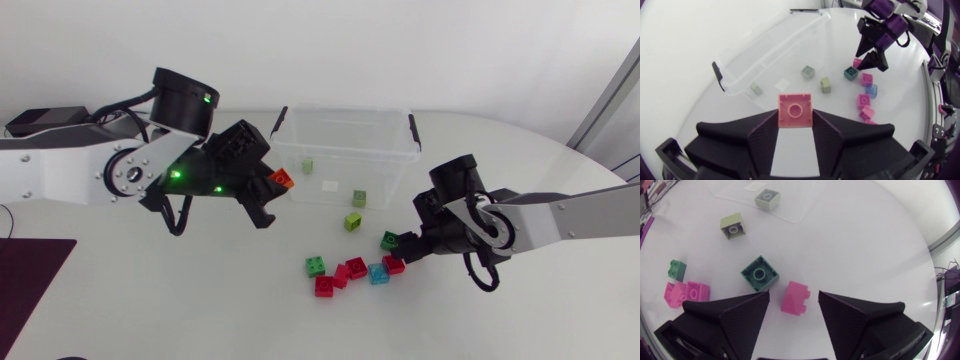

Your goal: Pick up the duplo bricks and place them in the container

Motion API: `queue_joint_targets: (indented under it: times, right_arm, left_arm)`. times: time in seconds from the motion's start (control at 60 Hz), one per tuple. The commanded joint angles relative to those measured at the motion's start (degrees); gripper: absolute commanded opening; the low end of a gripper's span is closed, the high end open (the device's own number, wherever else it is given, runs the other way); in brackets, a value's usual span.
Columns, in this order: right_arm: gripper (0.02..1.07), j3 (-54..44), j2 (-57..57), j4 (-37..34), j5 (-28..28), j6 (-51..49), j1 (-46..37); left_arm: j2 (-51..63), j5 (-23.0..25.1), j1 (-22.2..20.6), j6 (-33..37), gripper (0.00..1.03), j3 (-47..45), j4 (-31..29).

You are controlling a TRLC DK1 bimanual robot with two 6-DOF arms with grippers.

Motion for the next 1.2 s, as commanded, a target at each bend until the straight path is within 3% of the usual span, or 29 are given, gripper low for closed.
queue_joint_targets:
  times: [0.0,0.1,0.283,0.65,0.967,1.033,1.1,1.183]
  right_arm:
    - [0.58,0.9,2.8,1.0,0.7,1.2,-0.3]
    - [0.45,0.8,3.6,1.5,1.0,1.2,-0.3]
    - [0.35,-0.7,0.4,1.7,1.5,0.9,-0.4]
    - [0.34,2.9,-15.1,-9.3,1.5,-0.1,-0.1]
    - [0.34,10.9,-18.6,-15.1,2.1,0.1,2.7]
    - [0.34,12.5,-18.2,-15.7,2.0,0.1,2.8]
    - [0.34,14.1,-17.1,-16.0,2.1,0.1,2.8]
    - [0.36,14.5,-15.6,-16.4,2.4,0.2,2.8]
  left_arm:
    - [-1.9,0.3,0.8,-1.7,0.3,1.5,1.9]
    - [-2.6,0.7,1.4,-4.1,0.3,3.0,3.6]
    - [-0.2,1.8,2.1,-8.4,0.31,6.4,9.6]
    - [14.6,1.7,2.7,-12.8,0.31,18.0,14.0]
    - [24.5,1.0,3.0,-13.6,0.33,26.2,13.8]
    - [26.7,0.7,3.0,-13.6,0.47,28.0,13.4]
    - [28.6,0.6,3.5,-13.7,0.77,30.1,12.2]
    - [28.6,0.7,4.1,-13.9,0.95,30.5,11.6]
